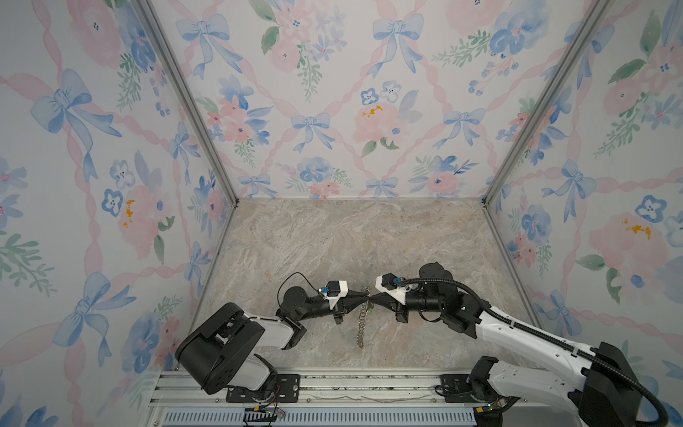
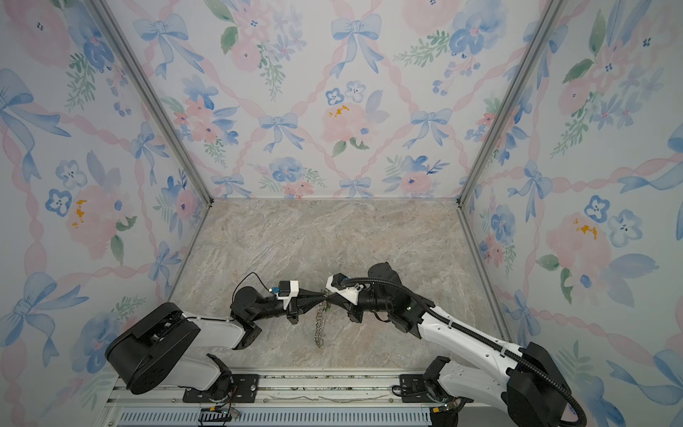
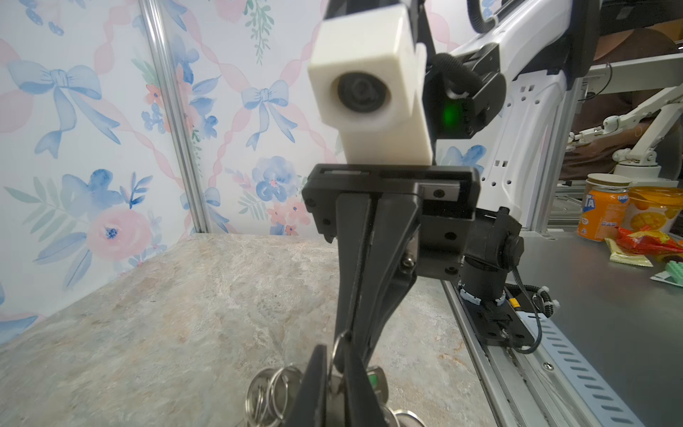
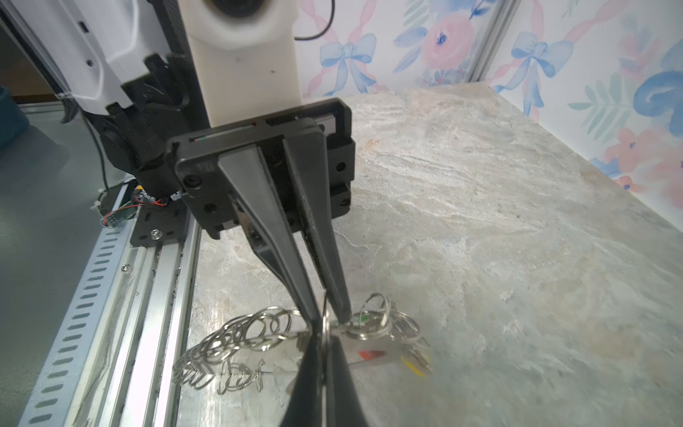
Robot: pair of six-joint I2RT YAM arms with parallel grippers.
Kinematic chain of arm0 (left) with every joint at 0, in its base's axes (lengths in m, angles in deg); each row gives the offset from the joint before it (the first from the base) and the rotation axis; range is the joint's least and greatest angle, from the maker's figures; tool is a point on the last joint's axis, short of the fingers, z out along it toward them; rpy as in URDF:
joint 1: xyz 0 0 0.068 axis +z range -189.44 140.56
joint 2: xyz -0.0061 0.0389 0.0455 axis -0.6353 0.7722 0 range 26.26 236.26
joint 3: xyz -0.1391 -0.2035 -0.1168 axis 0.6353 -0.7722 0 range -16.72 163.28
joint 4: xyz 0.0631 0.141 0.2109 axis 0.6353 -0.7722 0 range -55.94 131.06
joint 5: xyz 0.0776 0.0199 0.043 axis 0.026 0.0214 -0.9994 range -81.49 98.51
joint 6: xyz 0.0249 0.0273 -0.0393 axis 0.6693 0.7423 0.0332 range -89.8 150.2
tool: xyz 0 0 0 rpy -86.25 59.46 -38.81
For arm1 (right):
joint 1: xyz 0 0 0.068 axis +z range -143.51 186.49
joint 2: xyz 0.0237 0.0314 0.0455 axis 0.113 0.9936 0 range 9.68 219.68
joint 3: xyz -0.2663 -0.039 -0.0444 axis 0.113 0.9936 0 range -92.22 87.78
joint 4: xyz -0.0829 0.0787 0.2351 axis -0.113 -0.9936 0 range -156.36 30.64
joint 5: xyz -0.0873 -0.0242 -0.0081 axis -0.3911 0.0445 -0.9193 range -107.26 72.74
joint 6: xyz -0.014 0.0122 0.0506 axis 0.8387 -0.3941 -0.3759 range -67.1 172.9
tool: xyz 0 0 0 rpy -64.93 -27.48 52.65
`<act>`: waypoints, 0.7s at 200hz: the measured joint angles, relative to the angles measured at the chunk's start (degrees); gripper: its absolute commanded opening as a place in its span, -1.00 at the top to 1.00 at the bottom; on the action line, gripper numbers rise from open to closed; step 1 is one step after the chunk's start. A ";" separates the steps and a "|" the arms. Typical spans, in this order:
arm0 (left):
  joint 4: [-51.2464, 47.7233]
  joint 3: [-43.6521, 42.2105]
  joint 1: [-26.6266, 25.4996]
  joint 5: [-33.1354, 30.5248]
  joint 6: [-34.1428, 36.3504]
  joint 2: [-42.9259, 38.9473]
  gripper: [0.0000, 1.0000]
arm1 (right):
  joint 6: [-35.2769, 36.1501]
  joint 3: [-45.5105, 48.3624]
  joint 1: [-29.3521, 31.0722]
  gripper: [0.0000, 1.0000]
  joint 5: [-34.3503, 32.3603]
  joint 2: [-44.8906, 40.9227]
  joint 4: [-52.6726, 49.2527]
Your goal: Put the keys on the keyring
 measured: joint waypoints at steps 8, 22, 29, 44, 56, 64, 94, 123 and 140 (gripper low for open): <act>-0.92 0.00 0.00 -0.57 0.61 -0.52 0.56 | 0.46 -0.96 0.07 1.00 -1.07 0.04 -1.51; -7.26 0.13 0.20 -2.03 2.82 -3.37 0.53 | 2.21 -5.53 2.05 1.00 -6.95 1.92 -9.33; -9.27 0.13 0.42 -2.43 3.67 -4.70 0.53 | 3.08 -8.17 3.43 1.00 -9.77 3.52 -12.37; -12.63 0.13 0.81 -2.71 4.90 -6.67 0.52 | 4.90 -13.20 6.14 1.00 -15.02 6.71 -18.25; -14.60 0.15 0.98 -2.51 5.51 -7.15 0.50 | 6.21 -16.06 7.82 1.00 -18.49 8.55 -22.23; -15.61 0.15 1.18 -2.25 5.68 -7.15 0.49 | 7.02 -17.31 8.66 1.00 -20.44 9.53 -24.33; -18.08 0.17 2.08 -0.33 5.70 -7.15 0.40 | 9.38 -18.05 9.75 1.00 -24.37 10.27 -28.85; -19.50 0.50 3.30 2.21 5.70 -7.17 0.38 | 10.88 -18.29 10.01 1.00 -24.98 10.27 -30.93; -20.28 1.36 3.45 4.35 5.68 -6.67 0.38 | 11.67 -19.15 10.62 1.00 -24.92 10.38 -32.22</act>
